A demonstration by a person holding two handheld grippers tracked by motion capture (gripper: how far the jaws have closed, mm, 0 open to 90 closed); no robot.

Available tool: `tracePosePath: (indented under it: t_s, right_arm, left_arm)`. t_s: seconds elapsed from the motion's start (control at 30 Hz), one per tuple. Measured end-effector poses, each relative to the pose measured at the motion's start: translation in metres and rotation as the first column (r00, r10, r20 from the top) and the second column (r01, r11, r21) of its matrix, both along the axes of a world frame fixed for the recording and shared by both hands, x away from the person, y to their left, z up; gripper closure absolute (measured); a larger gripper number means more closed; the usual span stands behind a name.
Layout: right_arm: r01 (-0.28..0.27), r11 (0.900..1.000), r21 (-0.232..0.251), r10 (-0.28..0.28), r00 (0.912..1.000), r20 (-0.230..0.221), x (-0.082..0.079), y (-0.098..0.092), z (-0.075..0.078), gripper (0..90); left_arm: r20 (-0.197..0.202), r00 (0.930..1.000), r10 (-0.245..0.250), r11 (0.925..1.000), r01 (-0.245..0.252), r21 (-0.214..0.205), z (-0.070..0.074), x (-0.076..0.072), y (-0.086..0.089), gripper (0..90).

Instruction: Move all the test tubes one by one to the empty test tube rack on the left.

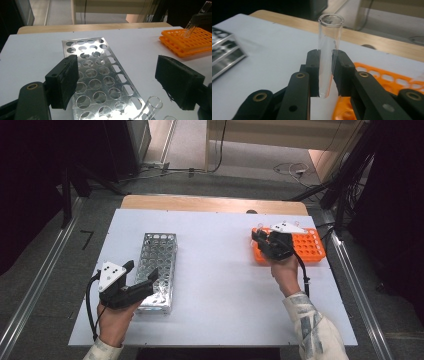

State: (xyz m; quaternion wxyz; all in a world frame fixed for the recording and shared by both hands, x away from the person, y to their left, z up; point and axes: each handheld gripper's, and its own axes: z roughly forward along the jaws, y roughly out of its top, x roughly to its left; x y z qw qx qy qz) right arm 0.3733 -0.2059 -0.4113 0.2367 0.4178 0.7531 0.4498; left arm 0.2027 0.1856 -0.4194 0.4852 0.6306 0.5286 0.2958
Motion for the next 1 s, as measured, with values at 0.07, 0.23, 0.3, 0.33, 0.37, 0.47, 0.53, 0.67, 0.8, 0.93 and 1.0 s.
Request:
tracePosePath:
  t_s: [0.07, 0.23, 0.3, 0.33, 0.37, 0.47, 0.53, 0.67, 0.8, 0.93, 1.0]
  right_arm:
    - [-0.048, 0.9988, 0.005, 0.048, 0.9988, -0.004, -0.01, 0.006, -0.002, 73.3]
    - [-0.147, 0.9891, 0.002, 0.147, 0.989, -0.014, -0.032, 0.026, -0.006, 73.3]
    - [-0.185, 0.9827, -0.007, 0.185, 0.9826, -0.018, -0.039, 0.034, -0.008, 73.2]
    - [-0.201, 0.9795, -0.008, 0.201, 0.9793, -0.023, -0.042, 0.038, -0.009, 73.3]
    - [-0.216, 0.9763, -0.011, 0.216, 0.9761, -0.024, -0.045, 0.043, -0.01, 73.3]
    - [-0.266, 0.9637, -0.02, 0.265, 0.9636, -0.032, -0.054, 0.055, -0.014, 73.2]
    - [-0.293, 0.9558, -0.022, 0.292, 0.9557, -0.036, -0.059, 0.062, -0.015, 73.2]
    - [-0.335, 0.9417, -0.029, 0.334, 0.9418, -0.038, -0.067, 0.074, -0.016, 73.2]
    - [-0.366, 0.93, -0.035, 0.364, 0.9301, -0.05, -0.073, 0.084, -0.02, 73.2]
    - [-0.389, 0.9197, -0.054, 0.386, 0.9208, -0.055, -0.077, 0.092, -0.025, 73.2]
    - [-0.396, 0.9162, -0.06, 0.393, 0.9177, -0.055, -0.079, 0.095, -0.026, 73.2]
  left_arm:
    - [-0.002, 1.0, -0.006, 1.0, 0.006, 0.0, 0.0, 0.0, -0.001, 18.6]
    - [-0.003, 0.9997, -0.024, 0.9997, 0.024, 0.003, 0.002, -0.001, -0.005, 18.8]
    - [-0.001, 0.9996, -0.029, 0.9996, 0.029, 0.0, 0.003, -0.001, -0.007, 18.8]
    - [-0.001, 0.9994, -0.034, 0.9994, 0.034, -0.003, 0.003, -0.001, -0.007, 18.8]
    - [0.0, 0.9992, -0.039, 0.9992, 0.039, -0.007, 0.004, -0.001, -0.008, 18.9]
    - [0.005, 0.9985, -0.055, 0.9985, 0.055, -0.007, 0.007, -0.002, -0.011, 19.3]
    - [0.01, 0.9976, -0.069, 0.9976, 0.069, -0.01, 0.009, -0.002, -0.014, 19.5]
    - [0.007, 0.9931, -0.117, 0.9931, 0.117, -0.014, 0.012, -0.002, -0.022, 20.8]
    - [0.008, 0.9865, -0.163, 0.9865, 0.163, -0.006, 0.014, -0.001, -0.032, 21.9]
    - [0.004, 0.9787, -0.205, 0.9787, 0.205, 0.0, 0.016, 0.002, -0.041, 24.6]
    - [-0.002, 0.974, -0.226, 0.974, 0.226, 0.004, 0.017, 0.005, -0.047, 25.6]
